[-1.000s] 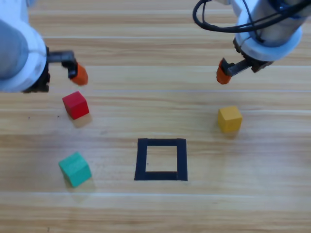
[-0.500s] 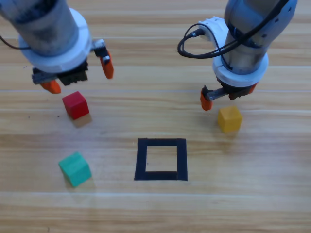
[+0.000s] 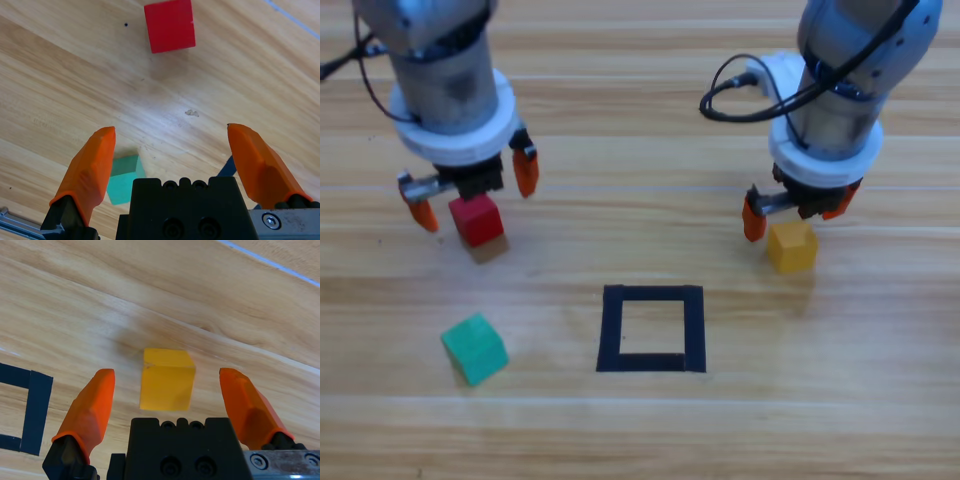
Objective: Stack the blocks in the rectangular block: red at the bottom, yellow in the middle, green on top
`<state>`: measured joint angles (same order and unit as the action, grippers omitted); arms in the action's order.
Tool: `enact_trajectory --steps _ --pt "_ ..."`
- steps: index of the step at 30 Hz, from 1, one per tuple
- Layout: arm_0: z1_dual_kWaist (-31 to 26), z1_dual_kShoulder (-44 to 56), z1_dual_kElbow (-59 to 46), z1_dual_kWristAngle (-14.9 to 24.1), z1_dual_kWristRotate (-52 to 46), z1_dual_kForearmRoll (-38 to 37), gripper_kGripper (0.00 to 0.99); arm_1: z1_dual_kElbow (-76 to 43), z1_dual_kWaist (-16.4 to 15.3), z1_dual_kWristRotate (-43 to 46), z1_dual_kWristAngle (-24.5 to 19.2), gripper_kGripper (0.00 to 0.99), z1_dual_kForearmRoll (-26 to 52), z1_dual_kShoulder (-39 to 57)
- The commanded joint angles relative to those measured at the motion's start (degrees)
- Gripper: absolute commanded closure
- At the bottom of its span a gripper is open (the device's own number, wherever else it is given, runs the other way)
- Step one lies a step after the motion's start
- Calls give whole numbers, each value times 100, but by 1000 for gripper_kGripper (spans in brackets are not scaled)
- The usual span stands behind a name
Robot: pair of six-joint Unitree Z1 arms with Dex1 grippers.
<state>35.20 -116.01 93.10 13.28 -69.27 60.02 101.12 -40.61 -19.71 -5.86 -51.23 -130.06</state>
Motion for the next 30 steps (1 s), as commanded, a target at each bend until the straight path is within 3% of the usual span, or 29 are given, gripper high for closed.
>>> enact_trajectory --steps 1,5,14,21,30 --pt "-294 -677 322 -239 -78 54 31 -110 133 -165 199 68 -45 -521" --pt "-532 -835 463 -450 -52 36 31 -128 168 -226 226 149 -54 -582" --pt "-1120 -1081 683 -801 203 -69 31 -330 264 -262 401 653 -45 -600" --pt "-1235 -1301 674 -880 309 -210 31 -637 264 -516 182 676 -10 -64" --pt "-1252 -1556 665 -898 379 -386 33 -1068 176 -587 401 676 78 376"
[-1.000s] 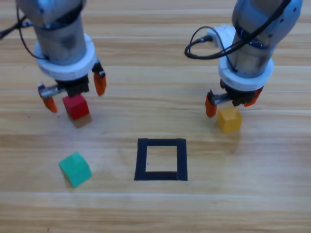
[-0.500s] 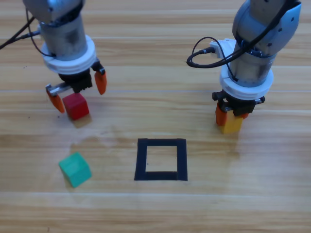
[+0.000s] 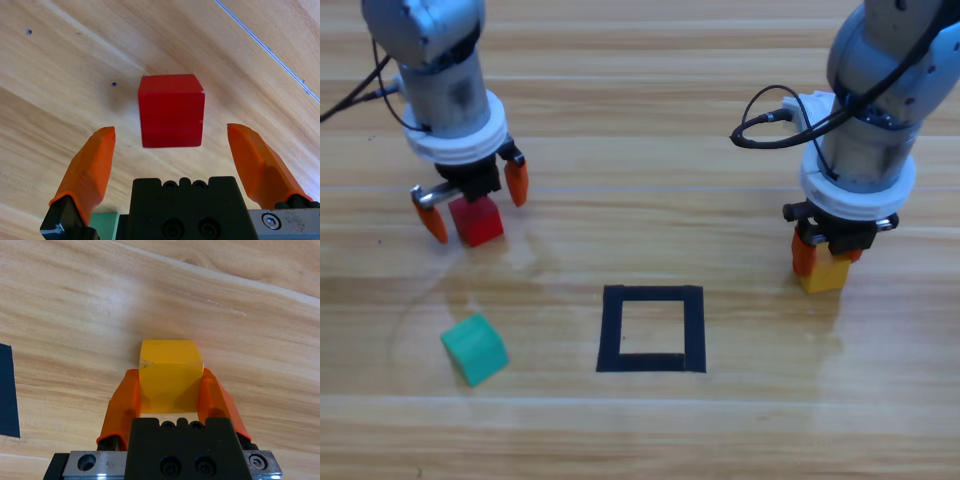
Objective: Stack the blocks in the rectangular block: red at the bottom, yellow in the middle, green on top
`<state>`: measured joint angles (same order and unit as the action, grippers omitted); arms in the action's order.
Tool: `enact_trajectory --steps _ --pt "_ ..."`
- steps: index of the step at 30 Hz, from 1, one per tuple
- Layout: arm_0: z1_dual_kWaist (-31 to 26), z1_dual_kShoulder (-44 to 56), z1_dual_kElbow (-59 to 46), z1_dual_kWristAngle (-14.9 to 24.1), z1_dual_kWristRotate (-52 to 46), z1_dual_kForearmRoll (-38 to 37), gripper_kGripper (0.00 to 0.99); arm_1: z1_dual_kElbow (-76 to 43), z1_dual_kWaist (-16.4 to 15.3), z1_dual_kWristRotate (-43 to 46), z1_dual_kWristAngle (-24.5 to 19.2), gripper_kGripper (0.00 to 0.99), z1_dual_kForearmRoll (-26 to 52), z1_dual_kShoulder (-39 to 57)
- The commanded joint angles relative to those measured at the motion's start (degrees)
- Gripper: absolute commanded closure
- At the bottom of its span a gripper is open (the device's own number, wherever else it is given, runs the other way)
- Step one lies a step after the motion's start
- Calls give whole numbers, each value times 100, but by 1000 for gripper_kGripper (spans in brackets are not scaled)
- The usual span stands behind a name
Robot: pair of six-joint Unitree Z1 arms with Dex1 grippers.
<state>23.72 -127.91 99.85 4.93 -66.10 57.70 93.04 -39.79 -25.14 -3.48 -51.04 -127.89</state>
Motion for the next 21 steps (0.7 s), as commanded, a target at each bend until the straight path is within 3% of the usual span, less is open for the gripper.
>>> enact_trajectory --steps 1,16,21 --pt "-113 -384 -9 -63 62 -180 33 -278 85 -43 163 676 59 195" --pt "-289 -480 -281 -133 185 -541 88 -612 -12 -43 225 676 77 757" --pt "-280 -480 -387 -133 221 -593 171 -620 -38 -52 242 676 77 775"
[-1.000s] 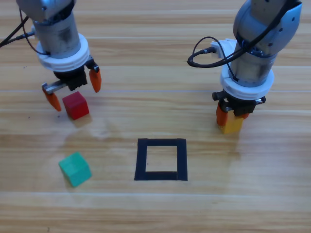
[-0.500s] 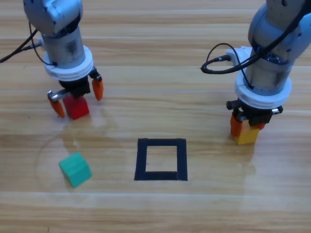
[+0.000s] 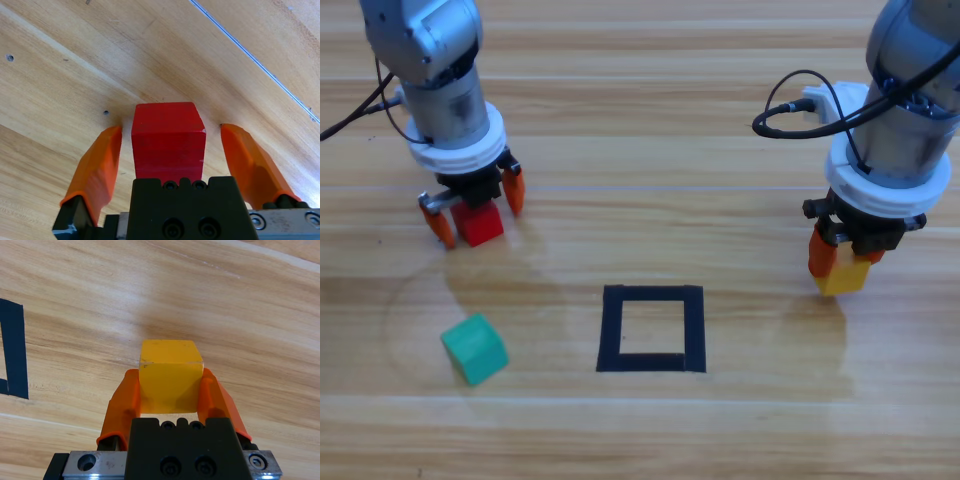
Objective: Stack the blocks in the rectangular block: red at the bottom, yellow in the middle, green on top
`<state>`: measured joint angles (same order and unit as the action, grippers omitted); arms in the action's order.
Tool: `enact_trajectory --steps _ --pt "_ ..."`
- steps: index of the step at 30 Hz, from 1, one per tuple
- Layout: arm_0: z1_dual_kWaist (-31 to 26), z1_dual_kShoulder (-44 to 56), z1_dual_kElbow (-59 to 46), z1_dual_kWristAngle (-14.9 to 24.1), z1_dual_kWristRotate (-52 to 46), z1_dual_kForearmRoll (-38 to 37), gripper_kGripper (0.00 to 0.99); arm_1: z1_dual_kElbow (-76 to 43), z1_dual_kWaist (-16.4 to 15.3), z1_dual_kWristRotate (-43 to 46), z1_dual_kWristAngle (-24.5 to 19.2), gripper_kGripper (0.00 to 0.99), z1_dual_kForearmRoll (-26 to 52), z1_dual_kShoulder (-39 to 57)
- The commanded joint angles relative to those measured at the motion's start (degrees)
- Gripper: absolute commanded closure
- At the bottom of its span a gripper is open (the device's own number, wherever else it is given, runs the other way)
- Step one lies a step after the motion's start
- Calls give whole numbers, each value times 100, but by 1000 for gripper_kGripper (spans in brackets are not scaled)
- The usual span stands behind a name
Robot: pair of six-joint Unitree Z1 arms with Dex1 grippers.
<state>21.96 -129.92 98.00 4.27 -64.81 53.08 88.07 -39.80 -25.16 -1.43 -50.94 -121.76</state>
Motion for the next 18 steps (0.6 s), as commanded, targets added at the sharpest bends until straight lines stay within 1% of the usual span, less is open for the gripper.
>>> enact_trajectory --steps 1,5,7,9,11,13,15,18 --pt "-104 -279 -220 -67 100 -158 198 -123 -37 -50 37 676 66 153" --pt "-104 -323 -193 -67 188 -158 419 -132 -37 -50 55 676 93 162" --pt "-104 -314 -176 -58 258 -158 499 -132 -37 -59 64 676 93 197" --pt "-86 -279 -150 -67 425 -140 614 -141 -46 -68 64 676 93 232" --pt "-51 -235 -35 -67 715 -44 774 -167 -46 -68 64 676 110 276" --pt "-7 -156 184 -58 1146 176 981 -185 -46 -77 64 676 110 302" --pt "116 -68 387 -128 1708 203 990 -194 -46 -77 64 676 119 320" --pt "371 -51 896 -454 2675 449 990 -211 -37 -85 55 676 128 355"
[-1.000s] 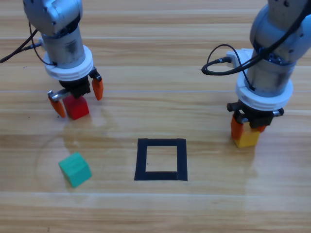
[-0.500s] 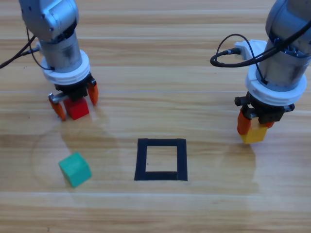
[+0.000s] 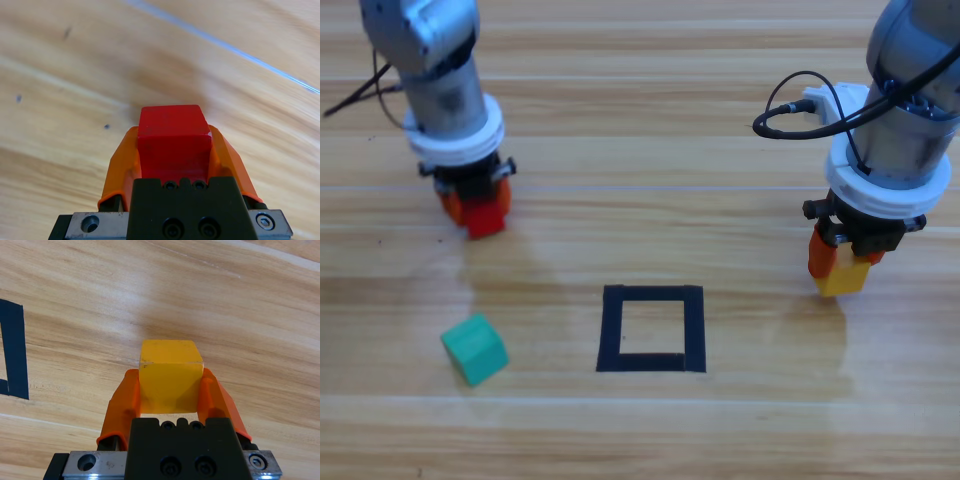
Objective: Stack the blocks in the rectangular block: red at the bottom, yellow in the middle, green on top
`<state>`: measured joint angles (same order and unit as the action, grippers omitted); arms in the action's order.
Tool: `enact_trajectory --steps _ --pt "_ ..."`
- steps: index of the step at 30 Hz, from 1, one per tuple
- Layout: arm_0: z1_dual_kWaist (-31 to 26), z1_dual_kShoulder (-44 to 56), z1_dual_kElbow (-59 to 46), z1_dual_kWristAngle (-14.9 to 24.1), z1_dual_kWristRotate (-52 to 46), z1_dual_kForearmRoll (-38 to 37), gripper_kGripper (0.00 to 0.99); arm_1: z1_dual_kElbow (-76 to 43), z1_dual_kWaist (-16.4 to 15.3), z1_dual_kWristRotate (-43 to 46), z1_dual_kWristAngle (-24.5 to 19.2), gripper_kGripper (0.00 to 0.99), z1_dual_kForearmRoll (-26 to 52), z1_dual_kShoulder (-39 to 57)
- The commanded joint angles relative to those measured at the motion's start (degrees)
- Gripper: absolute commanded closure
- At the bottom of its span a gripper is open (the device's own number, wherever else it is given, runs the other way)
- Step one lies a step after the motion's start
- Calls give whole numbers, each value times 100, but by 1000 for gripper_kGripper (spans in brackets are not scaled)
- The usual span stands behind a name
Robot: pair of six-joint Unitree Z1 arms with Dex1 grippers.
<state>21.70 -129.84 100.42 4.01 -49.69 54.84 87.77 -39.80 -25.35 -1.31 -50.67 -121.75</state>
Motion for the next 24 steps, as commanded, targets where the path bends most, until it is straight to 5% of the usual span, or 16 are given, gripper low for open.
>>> enact_trajectory --steps 1,8,13,24 --pt "502 -68 795 -480 1392 361 990 -190 -45 -75 43 676 101 363" --pt "1706 -762 2236 -243 2315 1556 990 -243 -45 -146 43 676 172 407" --pt "2321 -868 2333 -199 2332 1697 990 -305 -45 -154 52 676 242 460" --pt "2787 -797 2315 56 715 1881 990 -340 -45 -190 61 676 251 477"
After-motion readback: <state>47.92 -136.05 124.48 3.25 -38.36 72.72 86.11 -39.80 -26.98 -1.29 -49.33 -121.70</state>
